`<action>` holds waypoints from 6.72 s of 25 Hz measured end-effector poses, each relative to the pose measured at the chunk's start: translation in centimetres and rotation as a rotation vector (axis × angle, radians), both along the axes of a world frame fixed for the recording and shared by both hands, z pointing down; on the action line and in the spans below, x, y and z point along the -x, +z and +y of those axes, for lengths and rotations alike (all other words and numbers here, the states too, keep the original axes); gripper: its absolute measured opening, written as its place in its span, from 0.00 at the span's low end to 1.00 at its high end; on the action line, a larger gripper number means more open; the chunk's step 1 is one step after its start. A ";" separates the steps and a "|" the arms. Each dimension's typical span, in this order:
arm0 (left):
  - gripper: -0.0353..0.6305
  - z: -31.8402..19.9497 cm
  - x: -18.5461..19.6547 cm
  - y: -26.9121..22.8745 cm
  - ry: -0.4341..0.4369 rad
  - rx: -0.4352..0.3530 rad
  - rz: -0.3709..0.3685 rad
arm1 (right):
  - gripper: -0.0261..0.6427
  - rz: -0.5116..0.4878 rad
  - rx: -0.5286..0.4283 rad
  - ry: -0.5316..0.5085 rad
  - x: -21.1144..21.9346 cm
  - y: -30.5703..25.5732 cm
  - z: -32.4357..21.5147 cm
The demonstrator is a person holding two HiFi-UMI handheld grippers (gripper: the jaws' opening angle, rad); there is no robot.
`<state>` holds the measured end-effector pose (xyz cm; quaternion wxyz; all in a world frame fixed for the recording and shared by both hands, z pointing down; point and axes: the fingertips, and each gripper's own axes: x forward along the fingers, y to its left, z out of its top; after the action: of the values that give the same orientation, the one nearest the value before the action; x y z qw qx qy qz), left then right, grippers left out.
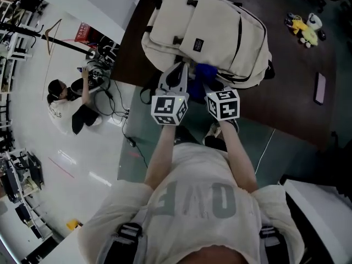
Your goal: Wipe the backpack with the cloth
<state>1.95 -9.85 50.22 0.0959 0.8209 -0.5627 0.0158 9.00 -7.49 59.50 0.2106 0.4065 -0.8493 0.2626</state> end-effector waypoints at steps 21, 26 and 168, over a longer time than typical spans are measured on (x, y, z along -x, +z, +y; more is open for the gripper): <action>0.06 -2.0 -15.2 2.9 0.183 0.035 -0.012 | 0.10 0.132 0.017 0.045 -15.0 2.2 1.1; 0.06 -2.4 -14.9 4.2 0.168 0.059 -0.007 | 0.10 0.175 0.011 0.101 -17.8 2.3 1.1; 0.06 -25.6 -19.0 -4.3 0.183 0.057 0.187 | 0.10 0.305 -0.731 -1.184 -3.0 -10.4 -39.0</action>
<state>20.96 -35.40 45.96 0.1696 0.8637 -0.4733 -0.0360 11.98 -46.54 49.07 0.2844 -0.0464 -0.9223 -0.2574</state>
